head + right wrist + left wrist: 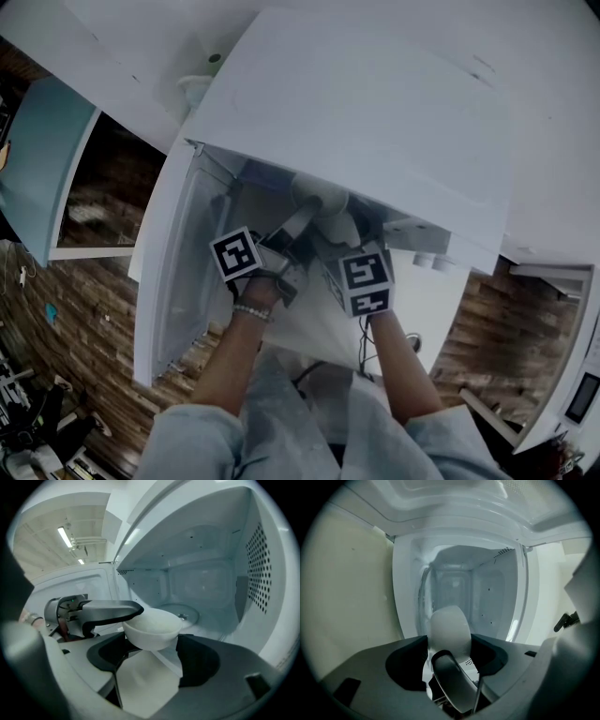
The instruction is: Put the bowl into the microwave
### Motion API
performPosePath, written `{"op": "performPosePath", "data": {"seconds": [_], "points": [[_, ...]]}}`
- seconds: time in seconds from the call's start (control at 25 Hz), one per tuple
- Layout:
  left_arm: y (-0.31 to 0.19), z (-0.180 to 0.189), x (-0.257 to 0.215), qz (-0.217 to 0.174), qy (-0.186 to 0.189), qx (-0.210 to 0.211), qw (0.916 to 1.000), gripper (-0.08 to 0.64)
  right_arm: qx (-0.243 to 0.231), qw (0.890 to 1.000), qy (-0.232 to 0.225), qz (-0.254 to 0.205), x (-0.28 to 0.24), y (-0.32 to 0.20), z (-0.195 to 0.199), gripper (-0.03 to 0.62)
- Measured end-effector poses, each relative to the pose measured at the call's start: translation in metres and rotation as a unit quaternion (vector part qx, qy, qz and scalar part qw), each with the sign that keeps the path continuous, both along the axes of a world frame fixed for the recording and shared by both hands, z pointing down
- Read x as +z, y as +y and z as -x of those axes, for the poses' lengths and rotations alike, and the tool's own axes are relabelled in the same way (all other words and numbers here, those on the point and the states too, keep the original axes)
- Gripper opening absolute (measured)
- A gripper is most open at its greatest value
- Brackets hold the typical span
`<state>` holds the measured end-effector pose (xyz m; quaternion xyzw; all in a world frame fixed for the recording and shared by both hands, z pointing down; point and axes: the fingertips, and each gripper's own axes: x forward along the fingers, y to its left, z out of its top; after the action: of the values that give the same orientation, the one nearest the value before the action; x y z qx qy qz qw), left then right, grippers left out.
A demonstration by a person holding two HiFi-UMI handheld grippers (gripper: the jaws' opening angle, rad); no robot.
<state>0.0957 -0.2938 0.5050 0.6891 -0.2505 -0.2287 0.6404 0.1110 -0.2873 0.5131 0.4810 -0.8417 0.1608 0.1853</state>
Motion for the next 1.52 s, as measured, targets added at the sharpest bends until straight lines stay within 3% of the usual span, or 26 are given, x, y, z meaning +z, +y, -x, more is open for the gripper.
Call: {"op": "performPosePath", "data": {"seconds": [0.16, 0.36, 0.64, 0.8, 1.08, 1.52], "points": [[-0.001, 0.001, 0.005, 0.003, -0.013, 0.011, 0.9999, 0.264, -0.004, 1.0, 0.008, 0.006, 0.004, -0.002, 0.002, 0.359], [-0.002, 0.002, 0.009, 0.004, -0.055, 0.02, 0.9983, 0.267, 0.013, 1.0, 0.025, 0.005, 0.004, -0.015, -0.002, 0.354], [0.011, 0.018, 0.002, 0.006, -0.044, -0.006, 0.999, 0.267, 0.033, 0.999, 0.025, 0.016, 0.006, -0.035, -0.009, 0.353], [0.029, 0.024, 0.0, -0.007, -0.073, 0.002, 0.9973, 0.267, 0.036, 0.999, 0.036, 0.019, 0.008, -0.045, -0.011, 0.353], [0.052, 0.026, -0.012, -0.035, -0.091, 0.026, 0.9948, 0.267, 0.028, 0.996, 0.085, 0.022, 0.016, -0.057, -0.01, 0.351], [0.072, 0.032, -0.021, -0.055, -0.131, 0.04, 0.9891, 0.261, 0.033, 0.996, 0.073, 0.026, 0.01, -0.051, -0.01, 0.356]]}}
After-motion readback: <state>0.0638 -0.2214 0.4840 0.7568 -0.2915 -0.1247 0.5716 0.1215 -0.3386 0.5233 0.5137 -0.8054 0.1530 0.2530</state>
